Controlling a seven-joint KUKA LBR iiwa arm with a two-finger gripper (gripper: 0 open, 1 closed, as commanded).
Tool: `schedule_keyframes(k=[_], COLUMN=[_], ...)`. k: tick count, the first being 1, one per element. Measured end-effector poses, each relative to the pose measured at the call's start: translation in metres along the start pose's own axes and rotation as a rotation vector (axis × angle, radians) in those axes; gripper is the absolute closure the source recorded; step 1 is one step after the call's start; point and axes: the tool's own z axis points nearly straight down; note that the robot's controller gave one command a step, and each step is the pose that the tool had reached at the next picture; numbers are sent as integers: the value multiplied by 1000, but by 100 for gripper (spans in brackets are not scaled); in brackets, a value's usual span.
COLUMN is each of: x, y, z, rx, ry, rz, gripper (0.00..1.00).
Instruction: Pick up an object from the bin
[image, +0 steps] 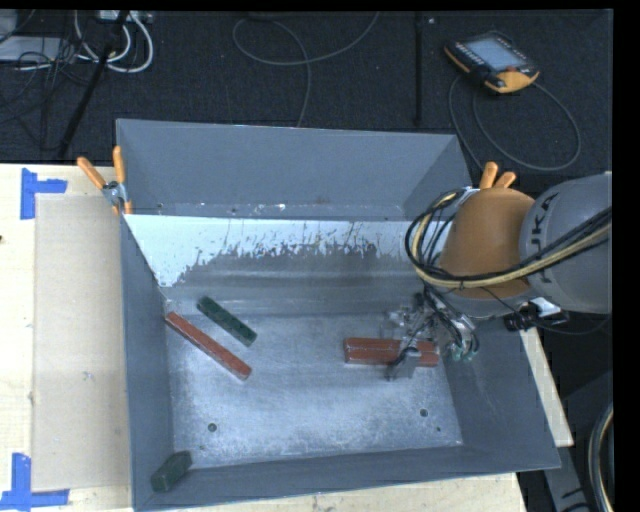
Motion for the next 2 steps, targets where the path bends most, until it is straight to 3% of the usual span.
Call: schedule_keyframes(k=[2], x=[3], y=[0], z=[-24], rx=[1], ry=[5], rz=[-1], gripper=[100])
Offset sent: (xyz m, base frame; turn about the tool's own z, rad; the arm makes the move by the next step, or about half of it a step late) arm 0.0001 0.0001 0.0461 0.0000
